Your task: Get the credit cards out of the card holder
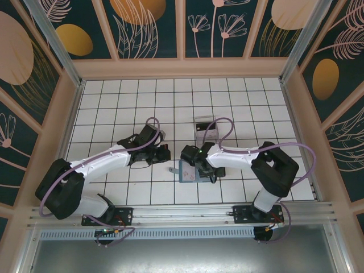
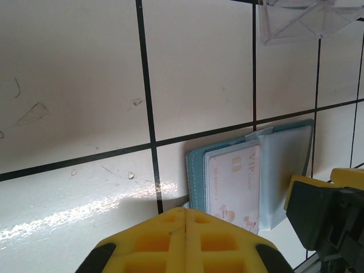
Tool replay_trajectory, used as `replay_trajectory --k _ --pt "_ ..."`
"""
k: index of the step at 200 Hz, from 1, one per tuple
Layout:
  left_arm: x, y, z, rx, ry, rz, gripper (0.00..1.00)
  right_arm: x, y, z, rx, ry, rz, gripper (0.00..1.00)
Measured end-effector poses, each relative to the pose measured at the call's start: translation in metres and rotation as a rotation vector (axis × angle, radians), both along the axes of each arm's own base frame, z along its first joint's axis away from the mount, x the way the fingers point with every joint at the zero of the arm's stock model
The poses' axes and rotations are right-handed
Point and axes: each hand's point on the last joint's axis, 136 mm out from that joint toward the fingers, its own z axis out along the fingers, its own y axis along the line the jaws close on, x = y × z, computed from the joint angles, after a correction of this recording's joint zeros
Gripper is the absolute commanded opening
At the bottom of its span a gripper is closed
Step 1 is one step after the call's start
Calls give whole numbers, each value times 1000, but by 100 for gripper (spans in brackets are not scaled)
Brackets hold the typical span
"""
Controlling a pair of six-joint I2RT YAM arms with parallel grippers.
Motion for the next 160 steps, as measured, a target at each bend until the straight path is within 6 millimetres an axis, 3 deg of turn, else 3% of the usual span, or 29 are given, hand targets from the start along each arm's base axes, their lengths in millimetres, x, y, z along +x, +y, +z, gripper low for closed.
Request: replay_trajectory --k 52,160 --pt "0 -1 0 -2 1 1 5 2 2 5 20 -11 -3 59" --pt "3 -7 6 -40 -19 -10 5 24 39 40 137 -73 24 52"
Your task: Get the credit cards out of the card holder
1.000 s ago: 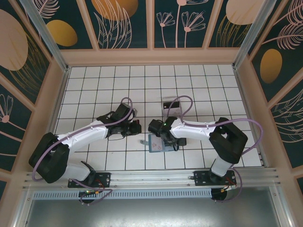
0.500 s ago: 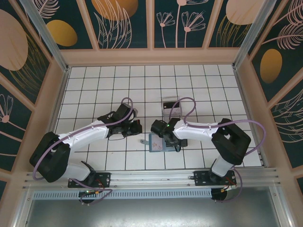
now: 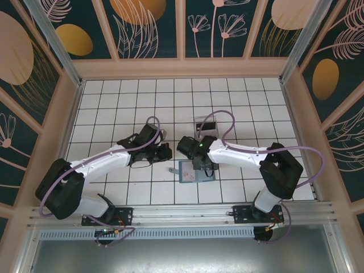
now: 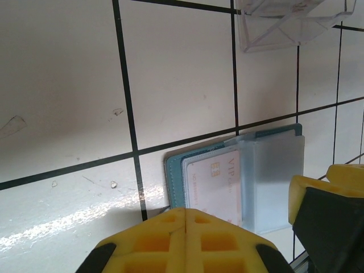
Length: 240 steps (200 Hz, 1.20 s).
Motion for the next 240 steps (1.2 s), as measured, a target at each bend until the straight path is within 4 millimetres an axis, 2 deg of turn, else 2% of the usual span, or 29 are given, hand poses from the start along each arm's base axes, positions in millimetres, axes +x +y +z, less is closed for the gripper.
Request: replay_trajectory --k 23,44,73,100,157,211,240 --pt "-2 1 -1 -1 0 0 5 5 12 9 38 -10 15 47" --pt "-4 3 -1 -3 1 3 5 5 24 10 94 6 37 41" --pt "-6 4 0 -15 6 12 4 4 47 3 241 50 53 31" --pt "-11 1 -2 -30 22 8 4 0 51 -6 391 102 38 24" --pt "-20 -19 3 -75 25 -18 2 -4 52 -14 621 165 18 21" --pt "-38 -45 -21 -44 87 -76 0 -6 62 -13 699 183 42 20" --pt "-42 -51 -28 -35 104 -83 0 -5 62 -13 713 185 44 19"
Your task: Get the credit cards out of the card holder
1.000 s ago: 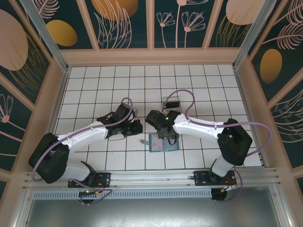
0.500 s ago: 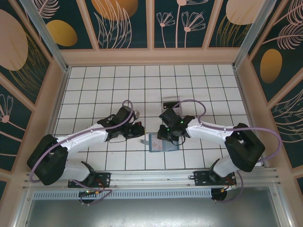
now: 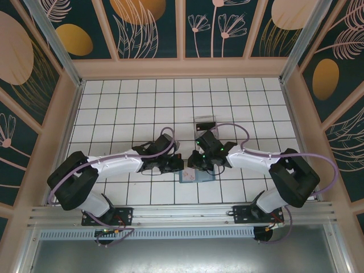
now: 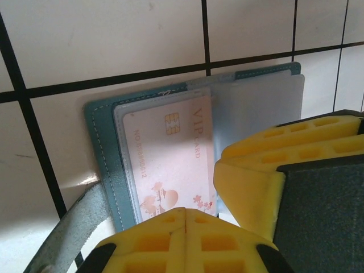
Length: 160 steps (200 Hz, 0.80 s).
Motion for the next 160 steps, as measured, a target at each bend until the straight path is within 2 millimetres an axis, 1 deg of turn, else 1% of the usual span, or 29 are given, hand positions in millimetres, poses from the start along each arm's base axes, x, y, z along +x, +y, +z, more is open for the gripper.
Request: replay_trajectory --k 27,59,117,160 --pt "1 -1 -5 7 9 2 0 0 -2 -2 0 2 -3 19" --pt "0 0 -15 29 27 2 0 -1 -5 -8 -9 19 -8 21" --pt "0 0 -27 55 49 1 0 -3 -5 -18 -25 41 2 21" --pt "1 -1 -29 62 54 2 0 -5 -7 -23 -31 47 2 22"
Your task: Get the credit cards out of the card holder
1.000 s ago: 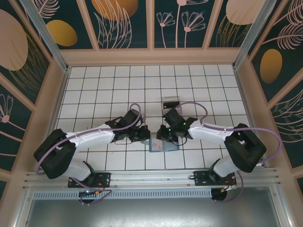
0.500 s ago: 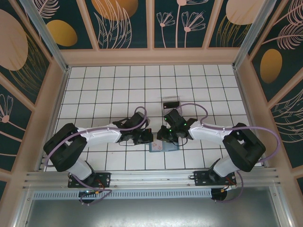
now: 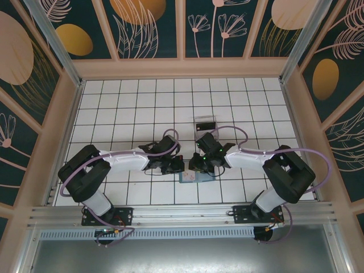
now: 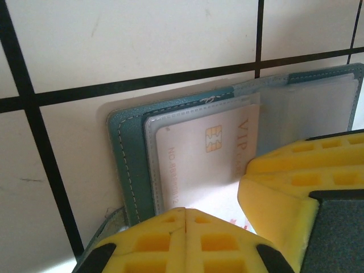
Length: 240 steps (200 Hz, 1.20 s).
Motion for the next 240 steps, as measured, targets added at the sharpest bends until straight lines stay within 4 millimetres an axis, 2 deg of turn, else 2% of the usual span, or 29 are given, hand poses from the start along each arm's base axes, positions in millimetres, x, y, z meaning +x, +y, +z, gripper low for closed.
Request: replay_trajectory --k 46,114,240 --pt "1 5 -10 51 8 3 0 0 0 0 -1 -4 6 29" --pt "3 7 -11 67 -6 3 0 1 -1 0 -5 -9 7 33" --pt "3 7 -11 70 -9 1 0 0 -12 3 -49 -24 -10 31"
